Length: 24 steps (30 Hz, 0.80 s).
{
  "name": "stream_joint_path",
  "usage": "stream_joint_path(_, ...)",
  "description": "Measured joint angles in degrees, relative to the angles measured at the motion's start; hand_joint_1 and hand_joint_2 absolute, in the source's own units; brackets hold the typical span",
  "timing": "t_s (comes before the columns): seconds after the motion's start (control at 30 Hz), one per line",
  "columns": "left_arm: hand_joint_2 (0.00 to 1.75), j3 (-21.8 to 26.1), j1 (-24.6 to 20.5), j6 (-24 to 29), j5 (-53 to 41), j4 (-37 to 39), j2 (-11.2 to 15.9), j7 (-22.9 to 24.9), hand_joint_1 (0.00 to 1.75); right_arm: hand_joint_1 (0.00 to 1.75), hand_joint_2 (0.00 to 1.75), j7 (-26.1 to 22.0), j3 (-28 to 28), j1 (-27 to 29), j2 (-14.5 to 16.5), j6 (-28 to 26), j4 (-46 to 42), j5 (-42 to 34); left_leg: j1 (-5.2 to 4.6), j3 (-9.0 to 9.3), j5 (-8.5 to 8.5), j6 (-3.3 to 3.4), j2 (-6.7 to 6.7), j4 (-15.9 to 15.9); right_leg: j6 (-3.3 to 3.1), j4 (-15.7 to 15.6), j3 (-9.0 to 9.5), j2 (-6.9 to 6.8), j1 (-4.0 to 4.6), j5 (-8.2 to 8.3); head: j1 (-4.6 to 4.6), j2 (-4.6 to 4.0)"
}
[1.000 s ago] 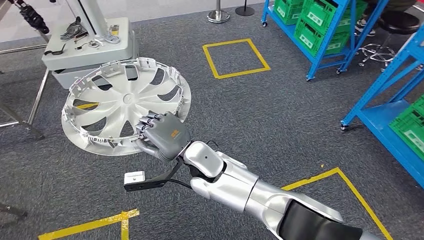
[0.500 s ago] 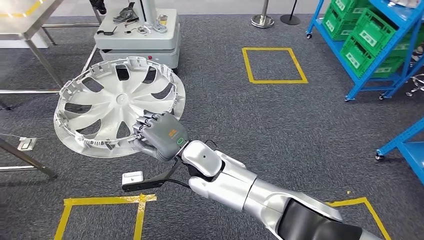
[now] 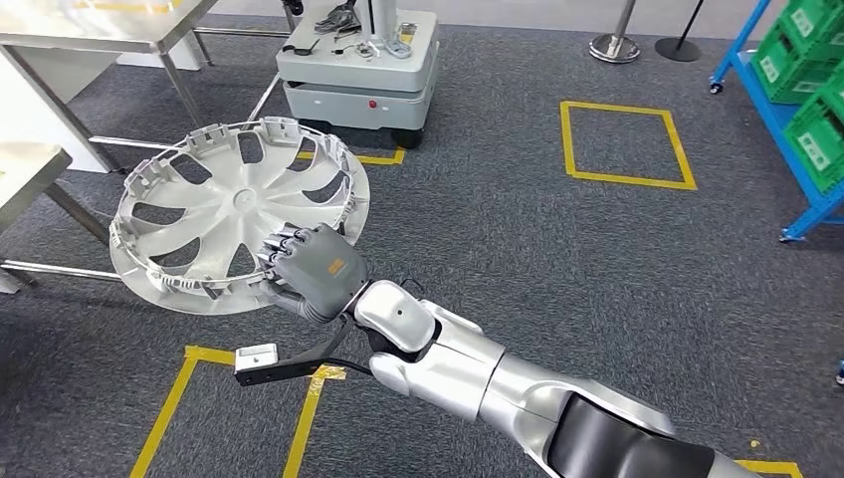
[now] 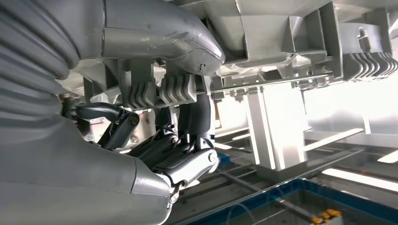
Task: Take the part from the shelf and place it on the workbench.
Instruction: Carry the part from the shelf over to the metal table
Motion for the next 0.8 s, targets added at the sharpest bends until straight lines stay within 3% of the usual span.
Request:
stream_joint_path(0.03, 1.75, 0.0, 0.04, 0.0, 0.01, -0.01, 0.06, 0.01, 0.0, 1.75, 1.75, -0.02, 0.06, -0.01, 0.01, 0.08, 0.05, -0.01, 0.03, 1.04, 1.29, -0.07, 0.3, -1.77, 0.08, 0.1, 0.02, -0.77, -0.03, -0.13, -0.01, 0.0)
stream_joint_path(0.1, 1.75, 0.0, 0.0, 0.0, 0.01, -0.01, 0.16, -0.05, 0.0, 1.75, 1.75, -0.05, 0.11, -0.09, 0.04, 0.16, 0.09, -0.03, -0.13, 5.17, 4.46, -0.07, 2.29, -9.19, 0.54, 0.53, 0.04, -2.2, 0.05, -0.58, -0.06, 0.0)
stream_joint_path(0.17, 1.75, 0.0, -0.11, 0.0, 0.01, -0.02, 0.16, -0.18, 0.0, 1.75, 1.75, -0.02, 0.14, -0.3, 0.05, 0.23, 0.14, -0.05, -0.39, 7.68, 5.8, 0.7, 3.76, -14.05, 1.1, 1.02, 0.03, -3.41, 0.45, -1.03, -0.02, 0.0)
stream_joint_path(0.2, 1.75, 0.0, -0.11, 0.0, 0.01, -0.01, 0.13, -0.22, 0.0, 1.75, 1.75, 0.01, 0.15, -0.4, 0.05, 0.26, 0.16, -0.05, -0.55, 7.81, 5.67, 1.2, 3.72, -14.5, 1.34, 1.1, 0.04, -3.96, 0.69, -1.11, 0.01, 0.0)
stream_joint_path(0.27, 1.75, 0.0, 0.04, 0.0, 0.01, -0.01, 0.13, -0.25, 0.0, 1.75, 1.75, 0.04, 0.17, -0.54, 0.09, 0.31, 0.18, -0.07, -0.44, 7.51, 5.93, 2.11, 2.31, -14.5, 1.88, 1.17, 0.16, -4.51, 0.68, -1.31, 0.1, 0.0)
stream_joint_path(0.33, 1.75, 0.0, 0.08, 0.01, 0.0, -0.02, 0.16, -0.27, 0.0, 1.75, 1.75, 0.11, 0.19, -0.64, 0.13, 0.28, 0.18, -0.09, -0.24, 7.44, 6.14, 2.84, 1.08, -14.61, 2.55, 3.26, -0.63, -2.09, 0.29, -2.88, 0.2, 0.0)
stream_joint_path(0.4, 1.75, 0.0, -0.15, 0.01, -0.03, -0.04, 0.21, -0.31, 0.0, 1.75, 1.75, 0.26, 0.19, -0.65, -0.05, 0.2, 0.2, -0.09, -0.14, 7.3, 6.32, 3.34, -0.22, -14.65, 2.89, 9.64, -3.62, 1.24, 0.02, -6.11, 0.42, 0.0)
stream_joint_path(0.47, 1.75, 0.0, -0.32, 0.0, -0.1, -0.03, 0.21, -0.32, 0.0, 1.75, 1.75, 0.39, 0.22, -0.56, -0.36, 0.14, 0.26, -0.05, -0.25, 7.13, 6.45, 3.59, -1.8, -14.64, 2.79, 16.35, -7.13, 2.22, 0.06, -8.26, 0.52, 0.0)
stream_joint_path(0.5, 1.75, 0.0, -0.31, 0.01, -0.19, -0.03, 0.21, -0.31, 0.0, 1.75, 1.75, 0.46, 0.24, -0.49, -0.46, 0.13, 0.28, -0.04, -0.32, 7.09, 6.51, 3.62, -2.67, -14.63, 2.59, 17.34, -7.83, 2.37, 0.14, -7.92, 0.54, 0.0)
stream_joint_path(0.53, 1.75, 0.0, -0.3, 0.01, -0.27, -0.02, 0.2, -0.31, 0.0, 1.75, 1.75, 0.55, 0.26, -0.44, -0.54, 0.12, 0.29, -0.02, -0.38, 7.07, 6.58, 3.62, -3.53, -14.63, 2.26, 16.01, -7.39, 2.59, 0.25, -6.54, 0.55, 0.0)
stream_joint_path(0.57, 1.75, 0.0, -0.3, 0.02, -0.35, -0.02, 0.2, -0.31, 0.0, 1.75, 1.75, 0.66, 0.27, -0.4, -0.6, 0.07, 0.29, 0.01, -0.43, 7.07, 6.67, 3.58, -4.41, -14.62, 1.81, 12.63, -5.91, 3.16, 0.38, -4.4, 0.56, 0.0)
stream_joint_path(0.63, 1.75, 0.0, -0.4, 0.04, -0.45, -0.01, 0.02, -0.27, 0.0, 1.75, 1.75, 0.87, 0.27, -0.41, -0.75, -0.08, 0.29, 0.13, -0.35, 6.94, 6.94, 3.3, -6.0, -14.64, 0.83, 4.81, -2.39, 5.74, 0.51, -1.06, 0.54, 0.0)
stream_joint_path(0.7, 1.75, 0.0, -0.53, 0.09, -0.49, -0.01, -0.14, -0.21, 0.0, 1.75, 1.75, 1.05, 0.27, -0.46, -0.98, -0.24, 0.29, 0.31, -0.01, 6.57, 7.3, 2.69, -7.3, -14.74, 0.45, 1.31, -0.88, 7.11, 0.69, -0.16, 0.68, 0.0)
stream_joint_path(0.77, 1.75, 0.0, -0.44, 0.11, -0.51, -0.02, -0.13, -0.11, 0.0, 1.75, 1.75, 1.16, 0.27, -0.49, -1.03, -0.32, 0.28, 0.41, 0.16, 6.26, 7.65, 1.95, -8.3, -15.06, 0.5, 0.75, -0.68, 5.94, 0.71, 0.18, 0.85, 0.0)
stream_joint_path(0.8, 1.75, 0.0, -0.34, 0.1, -0.51, -0.01, -0.14, -0.05, 0.0, 1.75, 1.75, 1.2, 0.27, -0.48, -0.98, -0.34, 0.27, 0.42, 0.04, 6.04, 7.53, 1.66, -7.55, -14.98, 0.47, 0.22, -0.42, 5.24, 0.55, 0.44, 0.84, 0.0)
